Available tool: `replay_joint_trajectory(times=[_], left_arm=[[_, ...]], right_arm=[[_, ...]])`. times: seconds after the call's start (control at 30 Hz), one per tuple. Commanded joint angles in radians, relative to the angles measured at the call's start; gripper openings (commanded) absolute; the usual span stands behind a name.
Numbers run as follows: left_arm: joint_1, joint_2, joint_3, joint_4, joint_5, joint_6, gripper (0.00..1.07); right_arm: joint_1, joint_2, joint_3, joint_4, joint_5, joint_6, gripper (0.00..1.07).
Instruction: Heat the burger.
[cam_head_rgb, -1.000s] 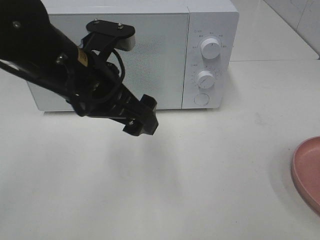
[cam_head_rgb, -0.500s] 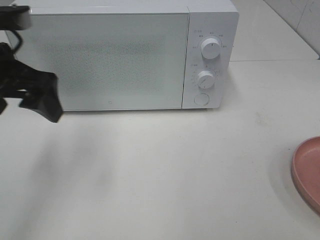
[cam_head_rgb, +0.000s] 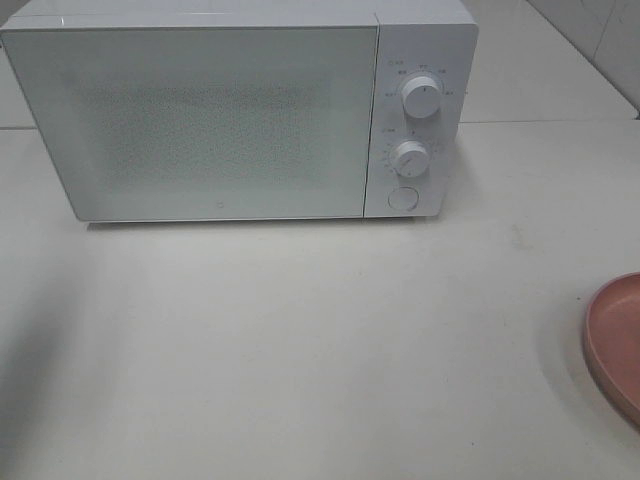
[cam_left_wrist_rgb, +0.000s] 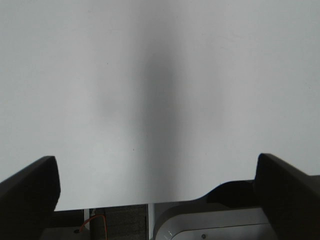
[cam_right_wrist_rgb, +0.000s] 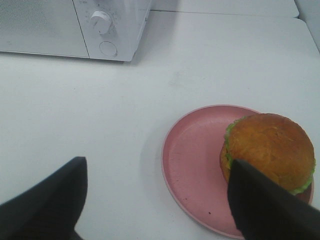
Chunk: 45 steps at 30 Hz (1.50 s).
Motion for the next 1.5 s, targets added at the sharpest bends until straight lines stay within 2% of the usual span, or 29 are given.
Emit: replay_joint_trajectory(times=[0.03, 0.2, 0.23, 0.3, 0.4, 0.43, 0.57, 0.6, 0.67, 0.87, 0.97, 1.03, 1.23, 1.5], left_arm=[[0.004, -0.058, 0.060, -0.013, 0.000, 0.011, 0.98], [0.004, -0.219, 0.213, -0.003, -0.036, 0.010, 0.98], [0.004, -0.219, 0.213, -0.003, -0.036, 0.010, 0.98], [0.004, -0.305, 0.282, -0.010, -0.057, 0.010, 0.98], [0.004, -0.364, 0.327, -0.012, -0.075, 0.010, 0.98], [0.004, -0.433, 0.376, -0.012, -0.093, 0.011, 0.98], [0.004, -0.559, 0.455, -0.007, -0.144, 0.011, 0.98], [0.004, -0.559, 0.455, -0.007, -0.144, 0.011, 0.98], [0.004, -0.691, 0.465, -0.002, -0.134, 0.009, 0.98], [0.004, -0.848, 0.465, -0.012, -0.134, 0.010, 0.98], [0.004, -0.870, 0.465, -0.020, -0.135, 0.008, 0.98], [-0.006, -0.970, 0.465, -0.033, -0.138, 0.008, 0.98], [0.036, -1.087, 0.465, -0.031, -0.138, 0.009, 0.98], [0.039, -1.224, 0.465, -0.031, -0.138, 0.009, 0.98]], right_arm=[[-0.006, -0.028, 0.002, -0.004, -0.006, -0.008, 0.75], [-0.006, -0.028, 0.002, -0.004, -0.006, -0.008, 0.75], [-0.006, -0.028, 0.002, -0.004, -0.006, -0.008, 0.75], [-0.006, -0.028, 0.002, -0.004, -0.006, -0.008, 0.75], [-0.006, -0.028, 0.002, -0.004, -0.006, -0.008, 0.75], [-0.006, -0.028, 0.002, -0.004, -0.006, -0.008, 0.75], [-0.006, -0.028, 0.002, -0.004, -0.006, -0.008, 0.75], [-0.006, -0.028, 0.002, -0.004, -0.006, -0.008, 0.75], [-0.006, -0.028, 0.002, -0.004, -0.006, -0.008, 0.75], [-0.006, -0.028, 0.002, -0.004, -0.006, -0.008, 0.75], [-0.006, -0.028, 0.002, -0.004, -0.006, -0.008, 0.75], [-0.006, -0.028, 0.002, -0.004, -0.006, -0.008, 0.75], [-0.006, -0.028, 0.002, -0.004, -0.006, -0.008, 0.75], [-0.006, -0.028, 0.002, -0.004, -0.006, -0.007, 0.75]])
